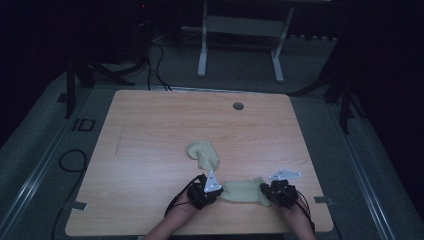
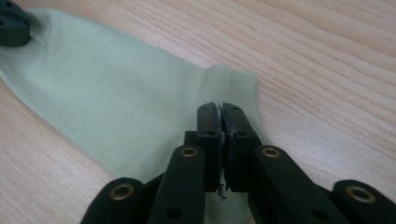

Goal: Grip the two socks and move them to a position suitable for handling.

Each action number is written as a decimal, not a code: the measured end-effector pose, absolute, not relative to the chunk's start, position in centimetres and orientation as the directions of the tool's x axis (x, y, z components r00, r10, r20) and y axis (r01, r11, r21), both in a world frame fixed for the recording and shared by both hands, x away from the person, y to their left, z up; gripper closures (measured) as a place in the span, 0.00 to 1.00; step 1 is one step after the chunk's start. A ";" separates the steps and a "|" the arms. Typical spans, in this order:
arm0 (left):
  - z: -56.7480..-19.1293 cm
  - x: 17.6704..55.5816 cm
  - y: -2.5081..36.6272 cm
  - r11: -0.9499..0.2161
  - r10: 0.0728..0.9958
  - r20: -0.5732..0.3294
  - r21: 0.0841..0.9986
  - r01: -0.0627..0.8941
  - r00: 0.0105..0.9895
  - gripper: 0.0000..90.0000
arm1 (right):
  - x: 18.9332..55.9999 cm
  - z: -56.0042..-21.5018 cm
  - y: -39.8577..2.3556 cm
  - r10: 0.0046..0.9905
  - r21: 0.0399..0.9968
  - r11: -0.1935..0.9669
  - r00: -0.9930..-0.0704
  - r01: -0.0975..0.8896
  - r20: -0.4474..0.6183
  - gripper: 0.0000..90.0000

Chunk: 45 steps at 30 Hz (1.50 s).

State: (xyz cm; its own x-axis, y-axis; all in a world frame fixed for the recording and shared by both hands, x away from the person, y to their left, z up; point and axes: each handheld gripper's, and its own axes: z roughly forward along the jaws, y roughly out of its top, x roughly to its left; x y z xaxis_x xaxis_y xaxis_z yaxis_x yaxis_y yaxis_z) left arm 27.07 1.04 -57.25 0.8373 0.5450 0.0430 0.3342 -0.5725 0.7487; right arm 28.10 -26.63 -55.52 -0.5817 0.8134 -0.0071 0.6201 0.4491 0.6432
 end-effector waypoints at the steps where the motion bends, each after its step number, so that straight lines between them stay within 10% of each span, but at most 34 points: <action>1: -57.3 27.1 1.0 -0.572 0.545 0.043 0.749 0.334 0.837 0.95 | 28.1 -55.5 -26.5 0.813 0.641 0.454 -0.583 0.619 -0.013 0.95; 10: -55.3 26.5 3.0 -0.489 0.582 0.001 0.799 0.350 0.813 0.49 | 28.1 -54.4 -26.0 0.795 0.651 0.460 -0.606 0.604 0.000 0.72; 17: -56.1 25.5 6.4 -0.473 0.620 -0.019 0.789 0.393 0.785 0.49 | 29.4 -53.4 -23.5 0.772 0.666 0.482 -0.635 0.569 -0.016 0.57; 45: -57.0 24.6 10.6 -0.428 0.681 -0.045 0.786 0.447 0.731 0.49 | 38.3 -51.1 -9.9 0.720 0.675 0.491 -0.693 0.550 0.040 0.49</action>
State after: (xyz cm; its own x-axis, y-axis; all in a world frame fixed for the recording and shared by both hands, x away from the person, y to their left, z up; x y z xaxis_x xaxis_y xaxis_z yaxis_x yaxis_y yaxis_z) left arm 24.65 10.58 -56.96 0.7311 0.6809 -0.0448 0.4468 -0.4281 0.7856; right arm 38.29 -9.86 -51.06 -0.6926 0.7202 0.0403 0.5500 0.4912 0.6755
